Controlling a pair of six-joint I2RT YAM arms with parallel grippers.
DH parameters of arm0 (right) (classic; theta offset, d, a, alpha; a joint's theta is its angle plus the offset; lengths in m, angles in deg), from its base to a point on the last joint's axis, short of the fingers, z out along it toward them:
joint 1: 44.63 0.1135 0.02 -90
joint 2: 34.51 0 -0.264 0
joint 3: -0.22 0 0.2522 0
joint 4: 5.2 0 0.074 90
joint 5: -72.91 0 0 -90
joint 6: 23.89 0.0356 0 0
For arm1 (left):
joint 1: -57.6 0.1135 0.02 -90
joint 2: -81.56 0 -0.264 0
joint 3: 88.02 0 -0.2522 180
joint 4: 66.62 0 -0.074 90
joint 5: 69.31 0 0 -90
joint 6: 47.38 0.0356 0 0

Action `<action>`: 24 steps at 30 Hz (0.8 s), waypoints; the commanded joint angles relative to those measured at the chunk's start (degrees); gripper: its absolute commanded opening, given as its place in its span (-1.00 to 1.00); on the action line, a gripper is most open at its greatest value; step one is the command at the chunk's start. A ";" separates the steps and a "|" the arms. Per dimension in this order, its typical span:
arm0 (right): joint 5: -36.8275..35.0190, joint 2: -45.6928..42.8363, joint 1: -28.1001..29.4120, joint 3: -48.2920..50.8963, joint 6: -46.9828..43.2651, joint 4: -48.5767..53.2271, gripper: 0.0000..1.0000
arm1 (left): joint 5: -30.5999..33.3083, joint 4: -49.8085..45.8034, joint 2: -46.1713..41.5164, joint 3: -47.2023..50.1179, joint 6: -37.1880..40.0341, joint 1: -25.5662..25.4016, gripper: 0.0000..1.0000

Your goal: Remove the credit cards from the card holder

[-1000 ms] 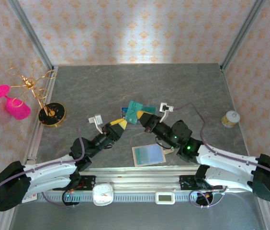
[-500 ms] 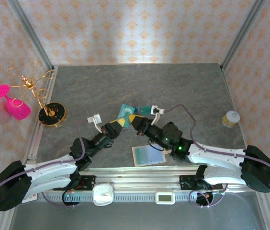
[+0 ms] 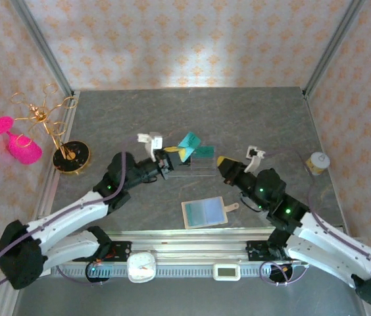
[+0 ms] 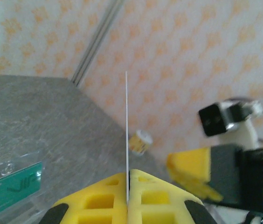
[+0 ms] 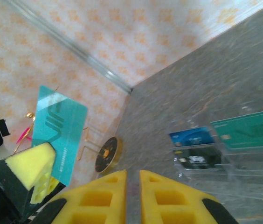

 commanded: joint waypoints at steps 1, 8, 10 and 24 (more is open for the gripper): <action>-0.56 -0.05 -3.30 -0.10 -2.83 12.18 -0.75 | -5.55 -16.85 6.50 -8.74 18.74 1.05 -1.00; 2.89 2.03 -9.13 2.06 -2.56 11.12 -0.80 | -7.33 -30.74 19.86 -22.16 41.51 2.34 -1.00; 4.12 2.81 -11.36 2.81 -2.77 10.16 -0.82 | -8.16 -32.76 22.87 -25.88 45.56 2.98 -1.00; 15.38 12.51 -27.31 2.38 -5.95 3.73 -0.87 | -14.27 -55.46 43.69 -50.03 65.30 5.85 -1.00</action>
